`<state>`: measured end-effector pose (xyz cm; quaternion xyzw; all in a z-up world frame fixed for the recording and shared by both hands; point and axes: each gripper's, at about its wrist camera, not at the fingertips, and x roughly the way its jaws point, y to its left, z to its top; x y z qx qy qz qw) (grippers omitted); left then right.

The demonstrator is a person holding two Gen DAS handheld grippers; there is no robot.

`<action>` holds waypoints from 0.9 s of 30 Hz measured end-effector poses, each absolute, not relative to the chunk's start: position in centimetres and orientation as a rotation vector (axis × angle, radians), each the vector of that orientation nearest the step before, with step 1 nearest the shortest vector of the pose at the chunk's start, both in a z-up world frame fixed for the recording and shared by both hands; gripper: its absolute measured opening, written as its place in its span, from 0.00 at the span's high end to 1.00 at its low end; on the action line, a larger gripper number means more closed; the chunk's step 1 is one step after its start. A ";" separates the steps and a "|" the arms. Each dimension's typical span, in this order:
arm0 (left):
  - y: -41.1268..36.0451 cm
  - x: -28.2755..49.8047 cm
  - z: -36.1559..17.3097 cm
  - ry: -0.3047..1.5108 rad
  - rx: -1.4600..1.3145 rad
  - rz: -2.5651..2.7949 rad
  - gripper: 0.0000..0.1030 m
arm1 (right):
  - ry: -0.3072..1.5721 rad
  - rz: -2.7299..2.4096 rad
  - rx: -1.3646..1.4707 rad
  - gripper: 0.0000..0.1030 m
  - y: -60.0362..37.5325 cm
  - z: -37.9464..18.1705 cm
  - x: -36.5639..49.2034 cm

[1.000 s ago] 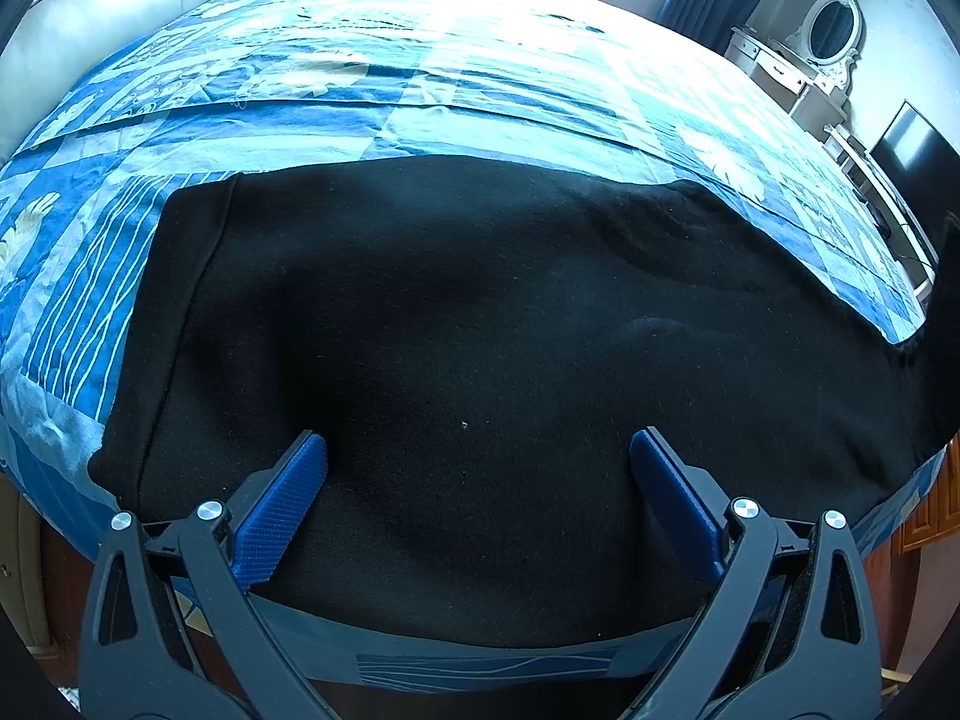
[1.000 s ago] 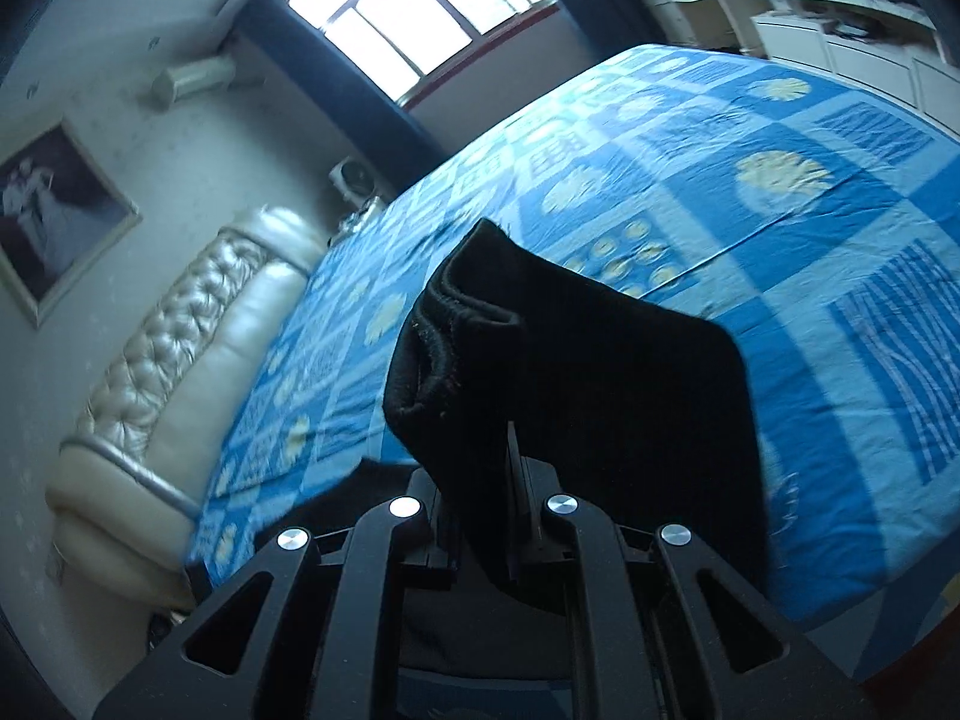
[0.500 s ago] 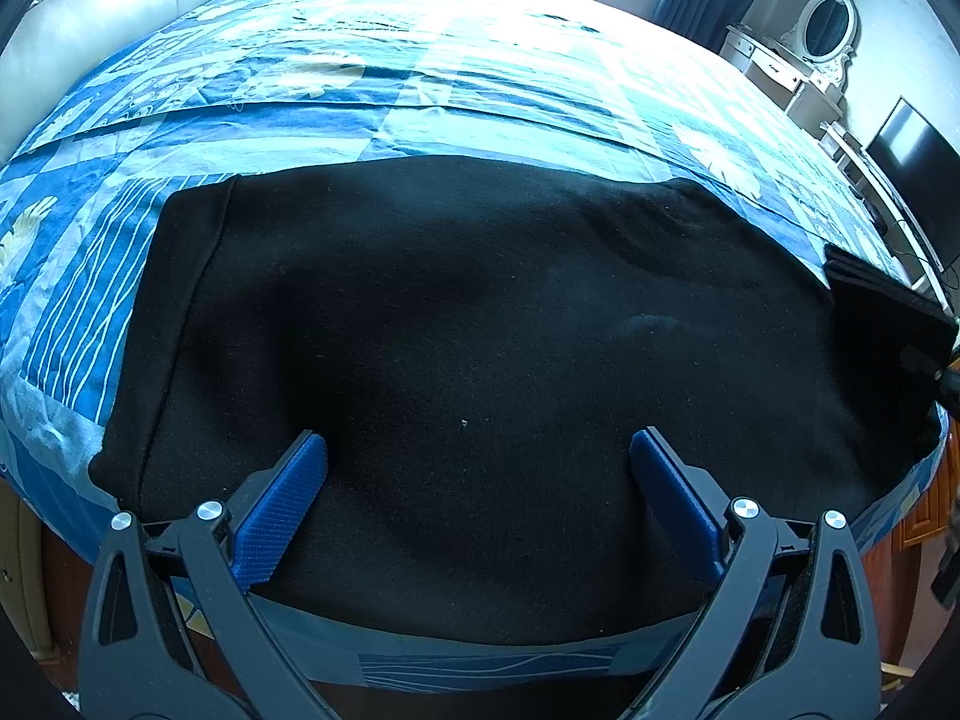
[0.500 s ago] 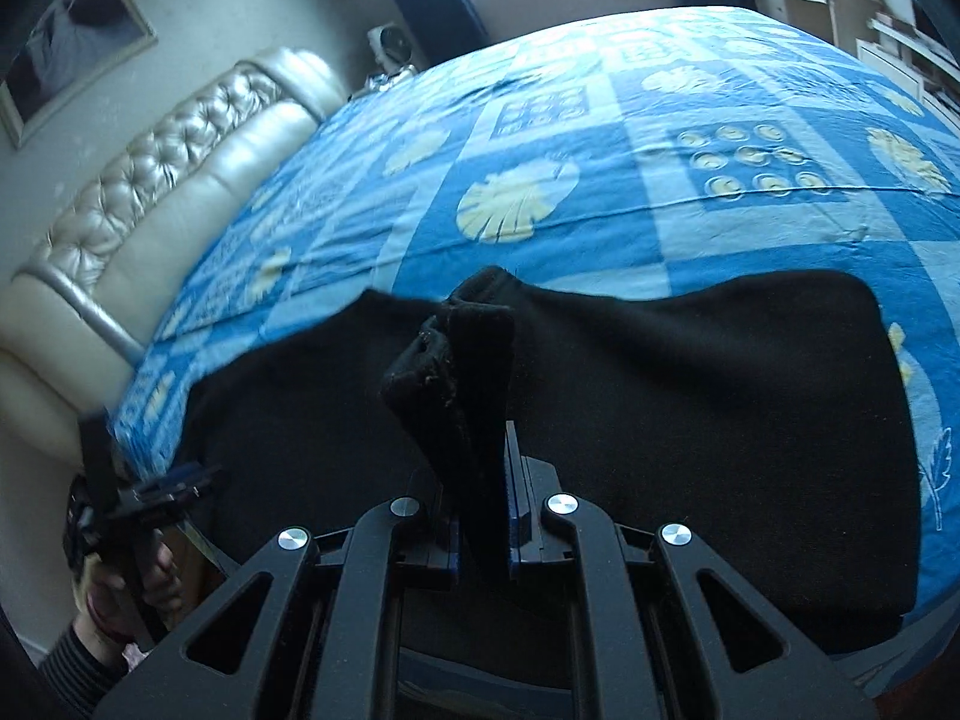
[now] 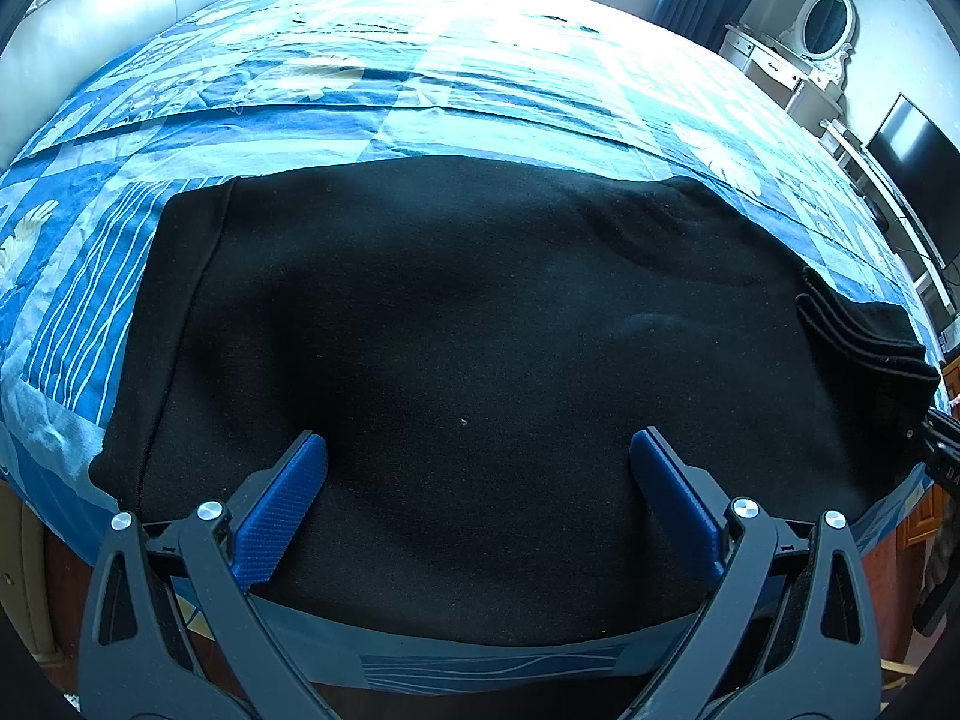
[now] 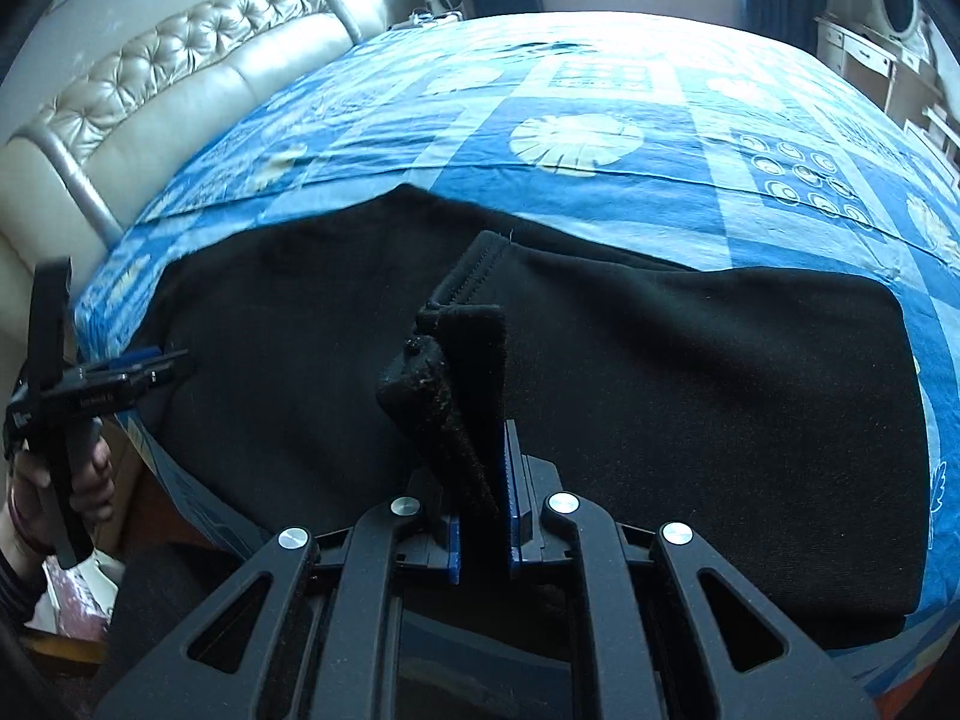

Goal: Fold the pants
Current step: 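Lower the leg end onto the folded pants and open the right tool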

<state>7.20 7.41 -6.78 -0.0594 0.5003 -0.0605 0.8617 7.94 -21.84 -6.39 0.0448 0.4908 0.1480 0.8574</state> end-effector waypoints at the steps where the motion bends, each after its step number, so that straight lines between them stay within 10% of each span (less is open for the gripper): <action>1: 7.4 7.2 -6.8 1.049 -0.124 -0.127 0.02 | 1.033 0.311 0.087 0.89 -21.7 -6.4 7.9; 27: 7.4 7.3 -6.9 1.043 -0.114 -0.127 0.02 | 1.037 0.308 0.049 0.73 -20.0 -6.2 7.1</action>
